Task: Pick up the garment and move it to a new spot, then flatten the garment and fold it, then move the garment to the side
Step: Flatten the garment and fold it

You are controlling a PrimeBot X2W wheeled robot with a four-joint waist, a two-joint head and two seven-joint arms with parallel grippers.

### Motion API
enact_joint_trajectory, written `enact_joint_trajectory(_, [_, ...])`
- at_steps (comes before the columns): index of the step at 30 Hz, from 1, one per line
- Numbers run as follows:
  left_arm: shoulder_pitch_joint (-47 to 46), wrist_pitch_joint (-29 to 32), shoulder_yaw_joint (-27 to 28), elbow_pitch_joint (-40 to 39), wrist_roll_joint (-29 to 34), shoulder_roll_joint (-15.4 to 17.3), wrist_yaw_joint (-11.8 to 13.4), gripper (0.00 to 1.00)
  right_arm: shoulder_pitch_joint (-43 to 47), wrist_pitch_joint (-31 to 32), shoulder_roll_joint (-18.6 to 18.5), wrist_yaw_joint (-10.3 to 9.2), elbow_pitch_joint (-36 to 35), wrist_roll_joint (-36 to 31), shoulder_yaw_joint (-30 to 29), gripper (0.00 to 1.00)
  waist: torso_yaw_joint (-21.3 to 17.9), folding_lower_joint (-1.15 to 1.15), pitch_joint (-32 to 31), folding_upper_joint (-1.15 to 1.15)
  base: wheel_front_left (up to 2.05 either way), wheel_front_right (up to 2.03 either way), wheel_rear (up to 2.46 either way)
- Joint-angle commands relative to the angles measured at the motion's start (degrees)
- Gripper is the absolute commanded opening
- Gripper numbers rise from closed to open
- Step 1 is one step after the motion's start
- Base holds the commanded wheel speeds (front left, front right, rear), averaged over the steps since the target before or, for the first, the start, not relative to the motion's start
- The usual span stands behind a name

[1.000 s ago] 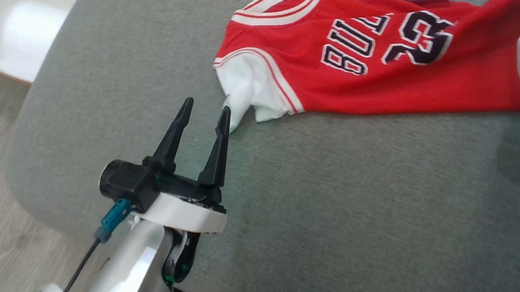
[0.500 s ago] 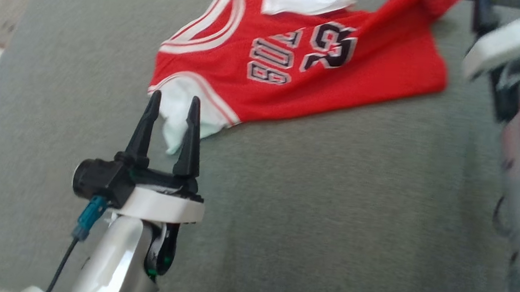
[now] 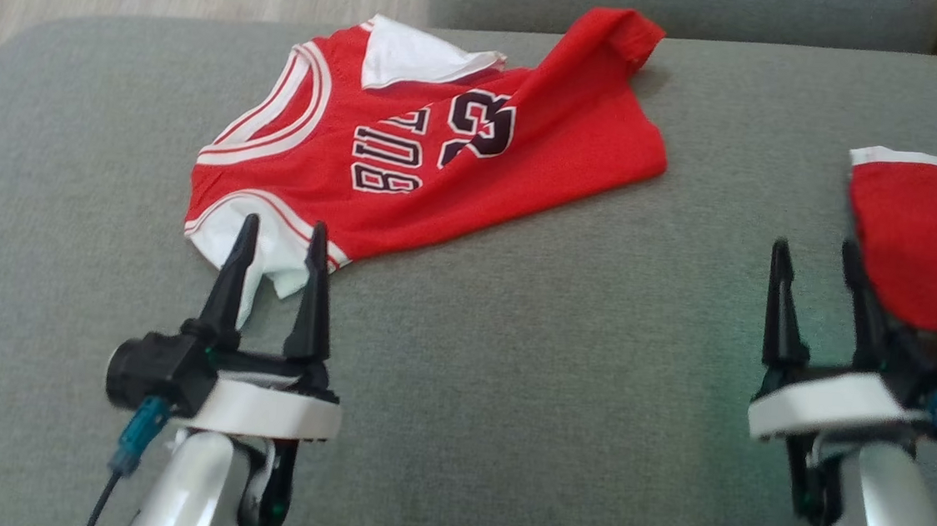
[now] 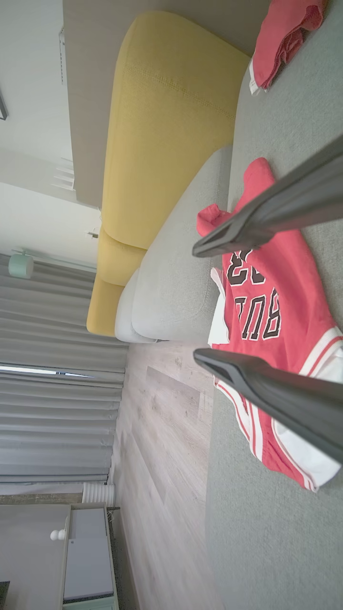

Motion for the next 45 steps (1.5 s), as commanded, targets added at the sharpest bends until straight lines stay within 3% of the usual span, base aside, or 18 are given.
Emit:
enact_joint_trajectory(1, [-0.8, -0.3, 2.3, -2.2, 0.3, 0.4, -0.1, 1.0, -1.6, -0.5, 0.3, -0.05, -2.4, 0.2, 1.8, 1.0, -0.5, 0.01, -0.4, 0.0, 0.0, 0.0, 0.0])
enact_joint_trajectory(8, [0.5, -0.3, 2.6, -2.0, 0.1, 0.4, -0.5, 1.0, 1.7, -0.5, 0.3, -0.05, -4.8, 2.2, 3.0, 1.0, -1.0, 0.01, -0.6, 0.0, 0.0, 0.0, 0.0])
enact_joint_trajectory(15, [-0.9, -0.3, 1.2, -2.0, -0.3, 0.4, -0.8, 1.0, -2.0, 1.6, 0.3, -0.05, -1.0, -0.3, 0.9, 1.0, 2.2, 0.01, 2.2, 0.0, 0.0, 0.0, 0.0])
enact_joint_trajectory(22, [-3.2, -0.3, -0.9, -1.4, -1.1, 0.4, -1.1, 1.0, -12.3, 8.8, 0.3, -0.05, 8.7, -2.9, -2.0, 1.0, 7.0, 0.01, 6.7, 0.0, 0.0, 0.0, 0.0])
enact_joint_trajectory(29, [-5.5, -0.3, -2.9, -1.1, -2.2, 0.4, -0.7, 1.0, -24.1, 13.4, 0.3, -0.05, 22.2, -1.9, -8.8, 1.0, 11.5, 0.01, 9.7, 0.0, 0.0, 0.0, 0.0])
enact_joint_trajectory(39, [-6.9, -0.3, -3.7, -1.3, -3.0, 0.4, -0.3, 1.0, -33.7, 14.0, 0.3, -0.05, 34.3, -14.0, -16.3, 1.0, 14.0, 0.01, 11.8, 0.0, 0.0, 0.0, 0.0])
enact_joint_trajectory(41, [-7.0, -0.3, -3.7, -1.2, -3.1, 0.4, -0.1, 1.0, -34.7, 13.1, 0.3, -0.05, 35.9, -14.9, -16.8, 0.08, 14.0, 0.01, 11.7, 0.0, 0.0, 0.0, 0.0])
enact_joint_trajectory(42, [-7.0, -0.3, -3.7, -1.2, -3.1, 0.4, 0.0, 1.0, -35.2, 12.3, 0.3, -0.05, 36.6, -15.2, -17.0, 0.0, 13.9, 0.01, 11.6, 0.0, 0.0, 0.0, 0.0])
enact_joint_trajectory(45, [-7.0, -0.3, -3.6, -1.1, -3.1, 0.4, 0.1, 1.0, -35.5, 10.4, 0.3, -0.05, 37.8, -16.1, -16.3, 0.0, 13.4, 0.01, 11.1, 0.0, 0.0, 0.0, 0.0])
